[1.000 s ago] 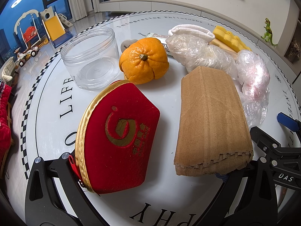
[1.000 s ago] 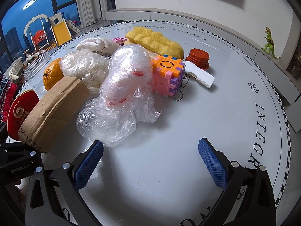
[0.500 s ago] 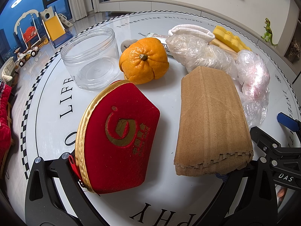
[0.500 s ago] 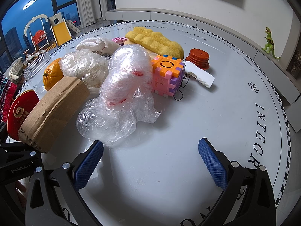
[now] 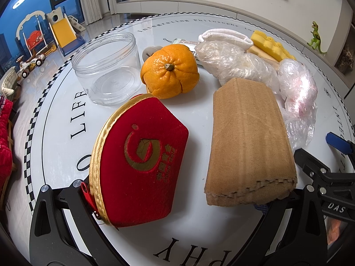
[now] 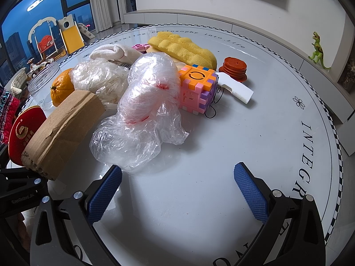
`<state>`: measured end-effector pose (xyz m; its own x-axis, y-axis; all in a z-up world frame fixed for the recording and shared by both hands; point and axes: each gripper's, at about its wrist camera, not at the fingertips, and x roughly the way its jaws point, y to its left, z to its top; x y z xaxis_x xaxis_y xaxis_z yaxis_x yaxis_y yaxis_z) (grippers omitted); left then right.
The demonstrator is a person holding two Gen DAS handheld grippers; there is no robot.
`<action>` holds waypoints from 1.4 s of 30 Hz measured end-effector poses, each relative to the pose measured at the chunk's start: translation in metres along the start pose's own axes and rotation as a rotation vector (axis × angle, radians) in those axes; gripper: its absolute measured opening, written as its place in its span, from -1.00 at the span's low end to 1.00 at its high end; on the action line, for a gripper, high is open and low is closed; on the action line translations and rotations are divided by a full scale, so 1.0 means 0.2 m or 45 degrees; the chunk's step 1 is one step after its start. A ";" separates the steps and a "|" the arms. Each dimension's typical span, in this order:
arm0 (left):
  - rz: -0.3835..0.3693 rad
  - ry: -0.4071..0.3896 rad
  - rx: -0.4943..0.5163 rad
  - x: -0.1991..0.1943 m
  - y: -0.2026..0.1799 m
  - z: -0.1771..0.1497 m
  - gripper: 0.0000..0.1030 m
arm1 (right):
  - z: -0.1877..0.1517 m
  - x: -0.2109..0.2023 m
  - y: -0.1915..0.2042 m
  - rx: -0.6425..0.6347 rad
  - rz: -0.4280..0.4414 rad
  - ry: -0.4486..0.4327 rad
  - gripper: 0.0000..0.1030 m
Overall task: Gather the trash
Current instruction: 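Grasp the red pouch with the left tool while the right tool grasps the cardboard piece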
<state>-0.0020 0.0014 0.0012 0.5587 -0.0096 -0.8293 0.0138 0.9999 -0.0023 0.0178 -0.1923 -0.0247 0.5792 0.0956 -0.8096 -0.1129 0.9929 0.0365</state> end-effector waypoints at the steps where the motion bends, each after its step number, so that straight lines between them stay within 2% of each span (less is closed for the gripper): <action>1: -0.006 0.002 -0.007 -0.01 0.01 -0.01 0.89 | 0.00 0.00 0.00 0.004 -0.001 0.005 0.95; 11: -0.083 -0.022 -0.021 -0.21 0.13 -0.14 0.89 | -0.03 -0.15 -0.06 -0.020 0.103 0.005 0.95; 15: -0.079 -0.063 0.007 -0.33 0.14 -0.16 0.89 | -0.05 -0.26 -0.09 -0.029 0.156 -0.008 0.95; 18: -0.043 -0.093 -0.012 -0.37 0.17 -0.12 0.89 | -0.03 -0.32 -0.10 -0.026 0.185 -0.027 0.95; 22: -0.005 -0.081 -0.033 -0.30 0.22 -0.03 0.89 | -0.01 -0.39 -0.09 -0.029 0.212 -0.062 0.95; 27: -0.012 0.009 -0.069 -0.13 0.27 0.03 0.88 | 0.01 -0.44 -0.04 -0.053 0.220 -0.091 0.95; 28: -0.007 0.014 -0.067 -0.11 0.27 0.03 0.78 | 0.02 -0.44 -0.02 -0.058 0.220 -0.095 0.93; 29: -0.006 0.024 -0.064 -0.08 0.26 0.04 0.55 | 0.03 -0.44 -0.01 -0.060 0.226 -0.098 0.88; 31: -0.030 0.061 -0.071 -0.04 0.26 0.04 0.25 | 0.05 -0.44 0.02 -0.055 0.246 -0.091 0.83; 36: -0.035 0.017 -0.046 -0.03 0.25 0.01 0.24 | 0.12 -0.42 0.16 -0.083 0.309 -0.080 0.64; 39: -0.062 -0.007 -0.080 -0.06 0.30 -0.03 0.22 | 0.17 -0.39 0.28 -0.109 0.326 -0.052 0.52; 42: -0.057 -0.018 -0.104 -0.09 0.34 -0.07 0.22 | 0.23 -0.30 0.40 -0.110 0.352 0.004 0.51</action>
<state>-0.0232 0.0693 0.0088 0.5710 -0.0540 -0.8192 -0.0280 0.9960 -0.0852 0.0109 -0.1144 0.0536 0.5146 0.3612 -0.7776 -0.3343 0.9197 0.2060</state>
